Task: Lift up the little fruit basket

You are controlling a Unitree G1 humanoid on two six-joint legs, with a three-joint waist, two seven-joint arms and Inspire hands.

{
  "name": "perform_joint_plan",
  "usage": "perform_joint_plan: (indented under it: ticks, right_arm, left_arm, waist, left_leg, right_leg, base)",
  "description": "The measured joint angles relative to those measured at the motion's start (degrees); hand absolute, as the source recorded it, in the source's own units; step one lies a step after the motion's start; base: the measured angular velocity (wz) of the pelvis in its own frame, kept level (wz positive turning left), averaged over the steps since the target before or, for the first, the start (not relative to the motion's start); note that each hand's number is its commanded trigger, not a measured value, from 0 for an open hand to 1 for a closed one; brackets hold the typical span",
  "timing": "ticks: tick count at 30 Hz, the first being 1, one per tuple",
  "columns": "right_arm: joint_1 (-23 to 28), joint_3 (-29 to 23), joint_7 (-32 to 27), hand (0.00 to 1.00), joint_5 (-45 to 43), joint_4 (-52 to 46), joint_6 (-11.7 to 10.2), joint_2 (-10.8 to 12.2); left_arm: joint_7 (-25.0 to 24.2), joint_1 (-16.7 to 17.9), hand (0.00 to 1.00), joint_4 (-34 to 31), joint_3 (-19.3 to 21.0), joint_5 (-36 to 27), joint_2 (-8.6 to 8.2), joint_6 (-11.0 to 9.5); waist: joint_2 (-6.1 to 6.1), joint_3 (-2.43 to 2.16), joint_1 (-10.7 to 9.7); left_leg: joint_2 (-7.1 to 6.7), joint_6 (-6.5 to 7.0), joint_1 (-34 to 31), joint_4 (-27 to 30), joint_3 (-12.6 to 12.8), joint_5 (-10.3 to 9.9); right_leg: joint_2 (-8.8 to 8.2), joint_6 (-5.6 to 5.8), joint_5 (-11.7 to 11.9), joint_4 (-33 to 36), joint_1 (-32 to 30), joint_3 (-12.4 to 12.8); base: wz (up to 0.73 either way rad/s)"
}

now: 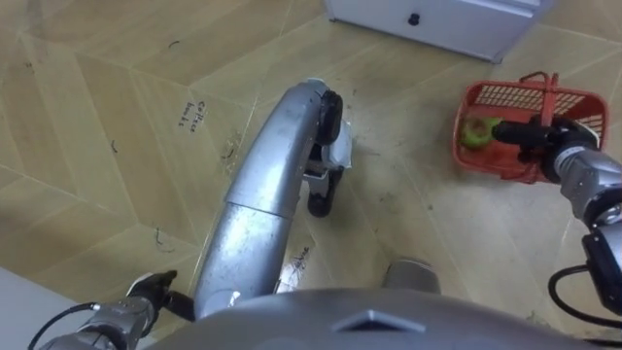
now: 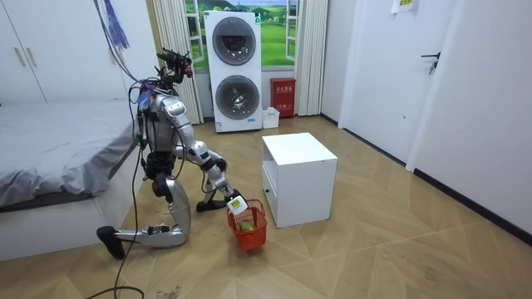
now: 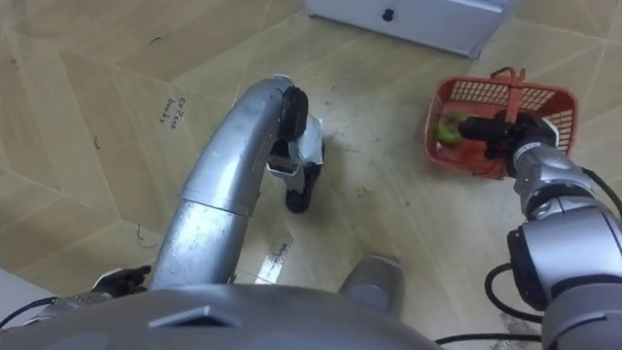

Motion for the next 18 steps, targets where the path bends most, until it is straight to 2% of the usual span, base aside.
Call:
perform_joint_plan:
  ticks: [7,11,13,16,18]
  right_arm:
    - [0.00,-0.11,0.02,1.00,0.40,-0.13,0.03,0.72]
    - [0.01,-0.18,0.18,1.00,-0.08,-2.20,0.44,1.77]
    - [0.01,-0.17,0.64,1.00,-0.01,-4.32,0.59,1.82]
    - [0.00,-0.21,0.29,1.00,-0.87,-8.93,0.61,1.84]
    - [-0.17,-0.54,-1.09,1.00,-1.00,-14.86,0.85,1.90]
  left_arm:
    - [0.02,-0.58,0.00,0.09,-0.10,0.00,-0.36,0.27]
    - [0.11,-2.16,0.00,0.65,0.63,0.08,-0.45,0.94]
    - [0.17,-2.94,0.00,0.64,1.09,0.08,-0.45,1.11]
    - [0.47,-5.12,0.00,0.48,3.35,0.15,-0.44,1.86]
    - [0.88,-6.21,0.00,0.06,5.86,0.04,-0.48,2.26]
  waist:
    - [0.03,-0.02,-0.07]
    - [-0.50,0.00,-0.47]
    - [-0.64,-0.02,-0.99]
    - [-1.64,0.29,-2.31]
    - [-1.85,0.11,-3.42]
  left_leg:
    - [-0.11,0.33,0.18,0.68,-0.40,0.12]
    - [0.06,0.34,0.39,0.81,-0.64,0.11]
    - [0.11,0.33,0.39,1.14,-1.13,0.11]
    - [0.13,0.34,0.58,1.74,-1.96,0.09]
    - [0.17,0.25,0.88,2.89,-3.22,-0.42]
  right_leg:
    - [0.39,-0.01,-0.03,0.18,0.78,-0.01]
    - [0.78,0.00,-0.02,0.49,0.88,0.41]
    - [1.37,-0.02,-0.03,0.49,1.22,0.38]
    - [2.43,-0.15,-0.08,0.26,2.12,0.71]
    - [3.78,-0.23,-0.10,-0.11,3.25,0.66]
  base:
    - [-0.02]
    - [-0.05]
    - [0.00]
    - [0.00]
    - [-0.09]
